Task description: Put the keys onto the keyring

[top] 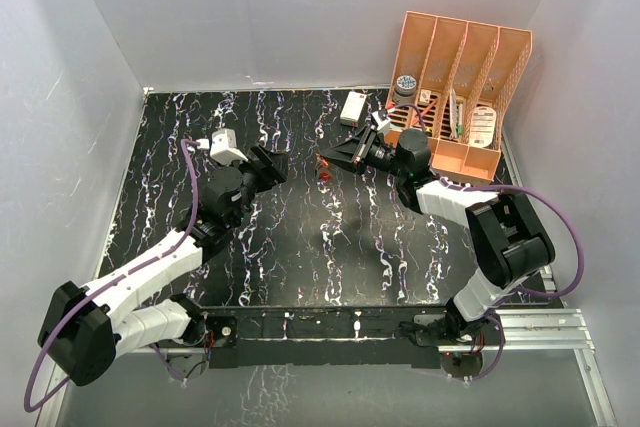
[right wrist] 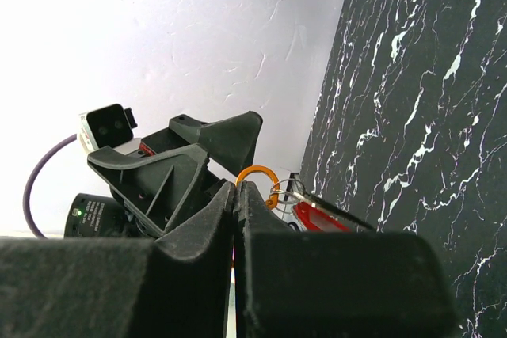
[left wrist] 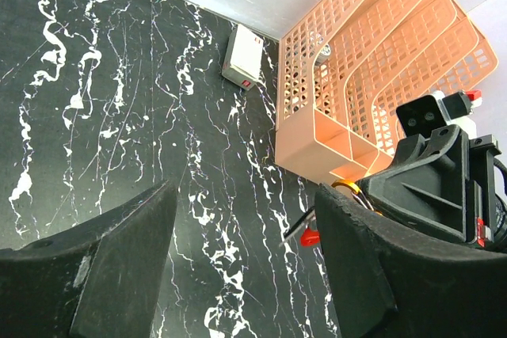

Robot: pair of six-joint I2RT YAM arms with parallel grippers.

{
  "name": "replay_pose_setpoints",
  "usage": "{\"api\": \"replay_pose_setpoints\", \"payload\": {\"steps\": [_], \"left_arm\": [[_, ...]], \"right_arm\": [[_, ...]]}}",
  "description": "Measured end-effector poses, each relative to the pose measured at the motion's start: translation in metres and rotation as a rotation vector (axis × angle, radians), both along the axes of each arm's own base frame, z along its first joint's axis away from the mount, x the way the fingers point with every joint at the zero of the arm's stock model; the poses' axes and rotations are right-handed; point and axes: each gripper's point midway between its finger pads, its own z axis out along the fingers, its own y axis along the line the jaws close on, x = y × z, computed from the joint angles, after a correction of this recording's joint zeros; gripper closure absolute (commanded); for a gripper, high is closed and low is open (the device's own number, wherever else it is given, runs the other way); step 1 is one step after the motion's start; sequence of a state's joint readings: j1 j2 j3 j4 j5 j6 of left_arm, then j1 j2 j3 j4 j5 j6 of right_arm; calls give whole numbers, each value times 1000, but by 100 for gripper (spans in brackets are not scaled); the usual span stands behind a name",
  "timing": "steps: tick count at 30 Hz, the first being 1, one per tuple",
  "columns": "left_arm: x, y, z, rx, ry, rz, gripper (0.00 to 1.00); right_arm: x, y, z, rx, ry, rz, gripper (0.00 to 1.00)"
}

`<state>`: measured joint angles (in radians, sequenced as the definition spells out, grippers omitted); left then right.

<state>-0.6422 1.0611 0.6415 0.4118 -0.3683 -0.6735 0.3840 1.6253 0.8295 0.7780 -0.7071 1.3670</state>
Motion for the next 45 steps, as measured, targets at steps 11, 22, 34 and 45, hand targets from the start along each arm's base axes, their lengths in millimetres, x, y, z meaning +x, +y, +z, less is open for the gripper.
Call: {"api": "replay_pose_setpoints", "payload": {"steps": [11, 22, 34, 45], "left_arm": [[0, 0, -1, 1, 2, -1, 31], [0, 0, -1, 2, 4, -1, 31], [1, 0, -2, 4, 6, -1, 31], [2, -1, -9, 17, 23, -1, 31]], "right_arm": [[-2, 0, 1, 8, -3, 3, 100], [-1, -1, -1, 7, 0, 2, 100], [0, -2, -46, -12, 84, 4, 100], [0, -3, -70, -9, 126, 12, 100]]}}
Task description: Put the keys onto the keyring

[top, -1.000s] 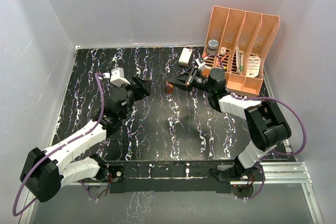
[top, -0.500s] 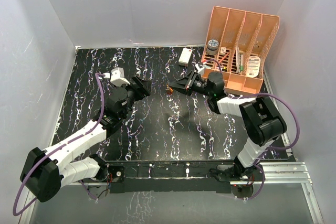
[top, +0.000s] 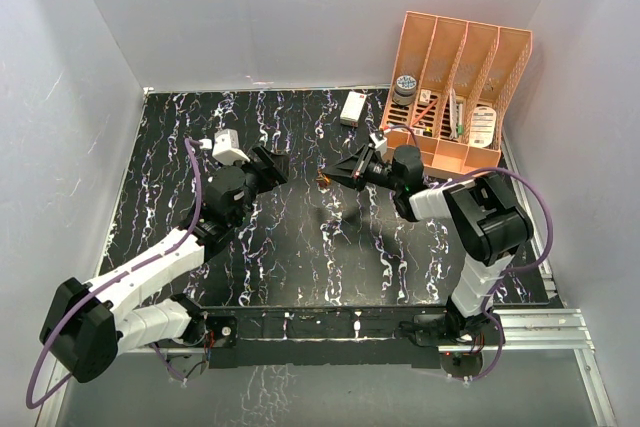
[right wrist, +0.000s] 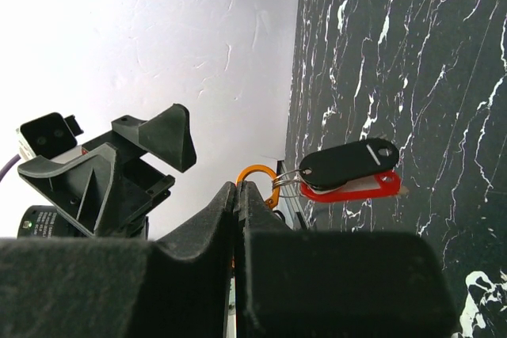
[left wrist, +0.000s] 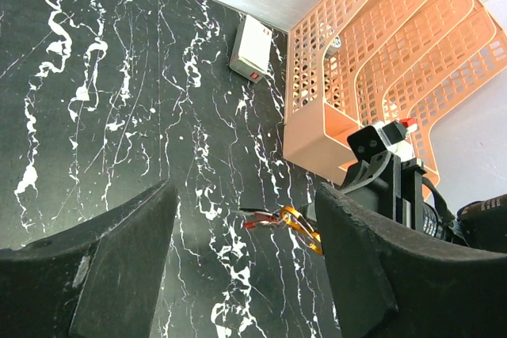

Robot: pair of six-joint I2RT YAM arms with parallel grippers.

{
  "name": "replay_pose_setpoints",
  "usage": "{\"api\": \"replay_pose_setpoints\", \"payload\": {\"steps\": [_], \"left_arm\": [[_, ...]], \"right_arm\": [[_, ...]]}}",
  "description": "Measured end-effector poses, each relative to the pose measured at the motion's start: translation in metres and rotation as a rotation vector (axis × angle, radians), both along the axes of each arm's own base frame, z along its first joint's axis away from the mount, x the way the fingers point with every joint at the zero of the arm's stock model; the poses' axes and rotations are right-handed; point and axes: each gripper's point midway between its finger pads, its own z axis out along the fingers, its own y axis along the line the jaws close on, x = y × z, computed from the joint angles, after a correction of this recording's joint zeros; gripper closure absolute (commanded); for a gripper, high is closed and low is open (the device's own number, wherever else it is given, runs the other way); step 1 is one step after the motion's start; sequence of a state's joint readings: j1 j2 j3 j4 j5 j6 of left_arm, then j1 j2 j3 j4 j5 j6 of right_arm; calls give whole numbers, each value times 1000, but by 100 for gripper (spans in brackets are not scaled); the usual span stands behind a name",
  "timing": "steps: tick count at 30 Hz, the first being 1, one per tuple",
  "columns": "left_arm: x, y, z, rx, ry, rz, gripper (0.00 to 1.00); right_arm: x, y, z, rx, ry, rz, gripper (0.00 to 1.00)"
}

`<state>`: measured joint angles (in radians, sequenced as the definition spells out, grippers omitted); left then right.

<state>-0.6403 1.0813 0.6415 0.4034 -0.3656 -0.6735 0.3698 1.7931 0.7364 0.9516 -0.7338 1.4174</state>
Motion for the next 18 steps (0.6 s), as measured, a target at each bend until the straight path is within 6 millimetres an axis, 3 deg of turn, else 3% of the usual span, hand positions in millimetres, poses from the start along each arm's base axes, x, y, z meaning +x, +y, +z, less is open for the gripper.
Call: {"api": "replay_pose_setpoints", "payload": {"steps": [18], "left_arm": [[1, -1, -3, 6, 8, 0, 31]], "right_arm": [[-1, -1, -4, 24, 0, 5, 100]]}}
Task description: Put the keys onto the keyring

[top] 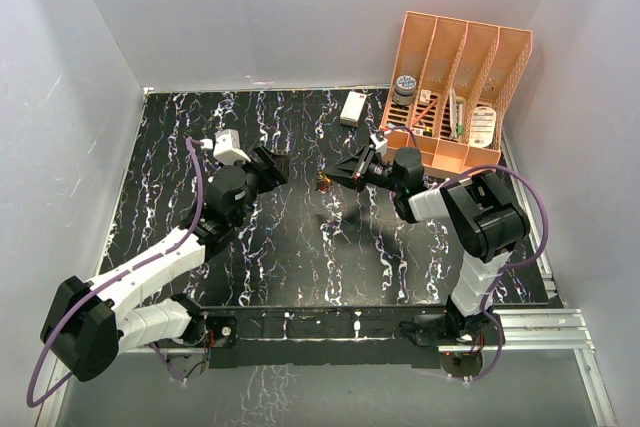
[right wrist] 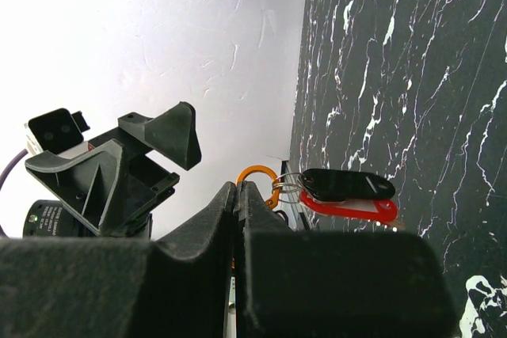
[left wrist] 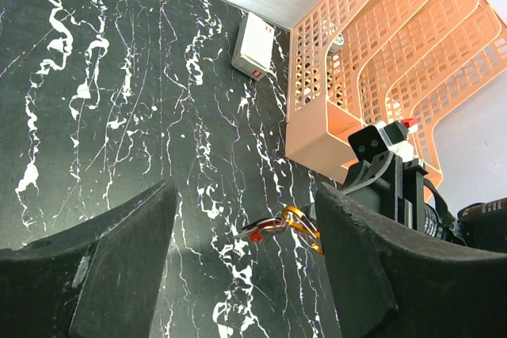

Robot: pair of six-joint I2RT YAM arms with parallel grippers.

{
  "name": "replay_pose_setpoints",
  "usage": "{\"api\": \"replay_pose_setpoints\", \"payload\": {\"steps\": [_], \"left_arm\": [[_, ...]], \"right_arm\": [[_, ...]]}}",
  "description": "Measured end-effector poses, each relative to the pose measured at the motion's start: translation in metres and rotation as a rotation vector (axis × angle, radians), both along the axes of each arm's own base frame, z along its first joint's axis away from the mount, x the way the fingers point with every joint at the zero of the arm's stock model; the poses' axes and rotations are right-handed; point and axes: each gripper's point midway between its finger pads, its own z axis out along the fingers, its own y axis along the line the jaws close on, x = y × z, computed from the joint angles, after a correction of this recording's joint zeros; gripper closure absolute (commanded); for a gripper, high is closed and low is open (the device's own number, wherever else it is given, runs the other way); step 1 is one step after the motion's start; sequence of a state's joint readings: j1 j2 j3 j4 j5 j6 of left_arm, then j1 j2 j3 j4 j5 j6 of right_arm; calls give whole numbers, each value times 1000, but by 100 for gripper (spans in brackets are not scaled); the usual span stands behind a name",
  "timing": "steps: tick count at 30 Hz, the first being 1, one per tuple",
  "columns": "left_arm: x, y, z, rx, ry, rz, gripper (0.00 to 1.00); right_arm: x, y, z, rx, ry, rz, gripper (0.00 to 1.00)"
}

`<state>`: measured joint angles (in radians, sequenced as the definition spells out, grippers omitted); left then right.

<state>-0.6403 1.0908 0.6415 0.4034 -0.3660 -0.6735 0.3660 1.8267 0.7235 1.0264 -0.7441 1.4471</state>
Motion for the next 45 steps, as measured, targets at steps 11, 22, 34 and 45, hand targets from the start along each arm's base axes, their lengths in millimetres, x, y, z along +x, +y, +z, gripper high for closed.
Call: {"api": "replay_pose_setpoints", "payload": {"steps": [11, 22, 34, 45], "left_arm": [[0, 1, 0, 0, 0, 2, 31], [0, 1, 0, 1, 0, 2, 31], [0, 1, 0, 1, 0, 3, 30], [0, 2, -2, 6, 5, 8, 30]], "right_arm": [[1, 0, -4, -1, 9, -1, 100], [2, 0, -15, -10, 32, -2, 98], [4, -1, -28, -47, 54, -12, 72], [15, -14, -44, -297, 48, -70, 59]]}}
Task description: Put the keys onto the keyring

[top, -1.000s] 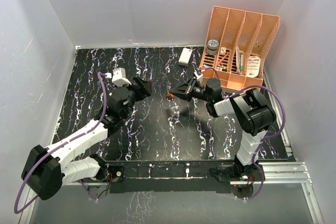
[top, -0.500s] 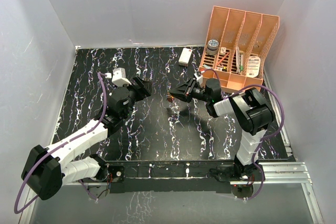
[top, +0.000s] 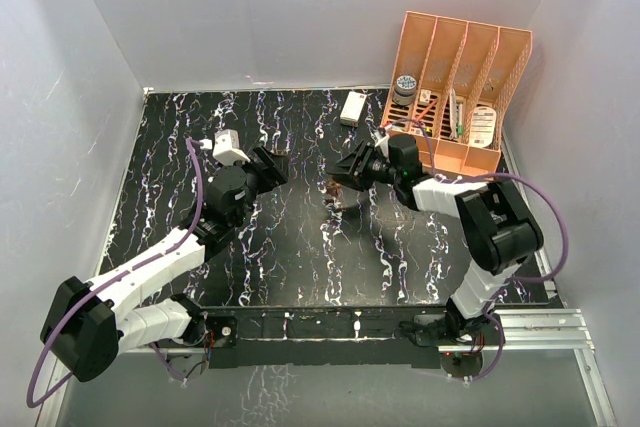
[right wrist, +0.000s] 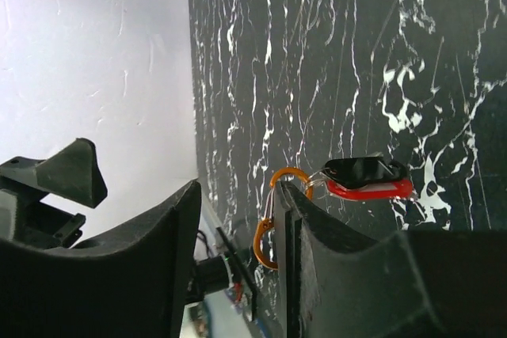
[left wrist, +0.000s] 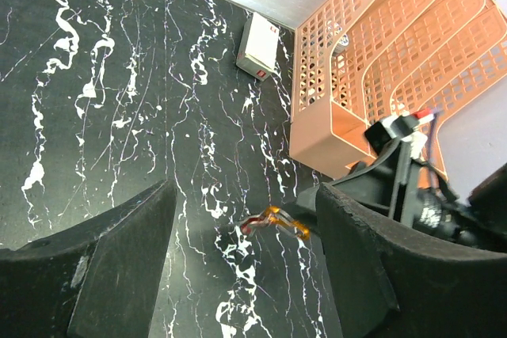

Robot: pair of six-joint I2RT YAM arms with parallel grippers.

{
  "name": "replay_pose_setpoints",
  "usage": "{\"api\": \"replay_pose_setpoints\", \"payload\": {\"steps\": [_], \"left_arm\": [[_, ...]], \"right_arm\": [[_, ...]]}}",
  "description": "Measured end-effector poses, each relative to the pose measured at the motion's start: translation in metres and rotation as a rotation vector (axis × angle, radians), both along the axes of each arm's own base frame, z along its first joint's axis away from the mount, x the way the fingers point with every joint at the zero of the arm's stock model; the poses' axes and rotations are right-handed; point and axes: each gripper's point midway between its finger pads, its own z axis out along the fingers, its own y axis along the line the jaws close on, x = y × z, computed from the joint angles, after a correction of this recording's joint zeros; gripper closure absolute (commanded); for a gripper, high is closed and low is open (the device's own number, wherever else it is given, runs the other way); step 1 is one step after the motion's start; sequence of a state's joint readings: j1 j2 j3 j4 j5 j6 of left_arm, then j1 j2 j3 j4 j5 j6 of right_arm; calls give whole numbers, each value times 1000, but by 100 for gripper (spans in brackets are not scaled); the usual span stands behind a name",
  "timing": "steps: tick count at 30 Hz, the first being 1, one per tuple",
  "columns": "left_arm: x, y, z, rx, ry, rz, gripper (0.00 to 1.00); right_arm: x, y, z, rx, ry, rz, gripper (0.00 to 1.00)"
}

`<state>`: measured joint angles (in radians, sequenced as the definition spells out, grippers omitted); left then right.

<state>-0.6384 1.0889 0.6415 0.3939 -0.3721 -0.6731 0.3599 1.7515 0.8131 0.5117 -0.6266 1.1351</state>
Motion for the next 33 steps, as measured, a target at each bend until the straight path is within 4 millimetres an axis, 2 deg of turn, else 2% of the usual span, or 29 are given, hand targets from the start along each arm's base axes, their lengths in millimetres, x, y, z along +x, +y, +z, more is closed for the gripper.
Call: {"api": "replay_pose_setpoints", "payload": {"steps": [5, 8, 17, 25, 33], "left_arm": [[0, 0, 0, 0, 0, 2, 30], [0, 0, 0, 0, 0, 2, 30], [0, 1, -1, 2, 2, 3, 30], [0, 1, -1, 4, 5, 4, 30], [0, 1, -2, 4, 6, 4, 29]], "right_arm": [[11, -6, 30, -137, -118, -6, 58], [14, -7, 35, -229, -161, 5, 58], [4, -22, 4, -458, -122, 29, 58], [2, -42, -4, -594, -116, 9, 60], [0, -49, -14, -702, -116, 21, 58]]}}
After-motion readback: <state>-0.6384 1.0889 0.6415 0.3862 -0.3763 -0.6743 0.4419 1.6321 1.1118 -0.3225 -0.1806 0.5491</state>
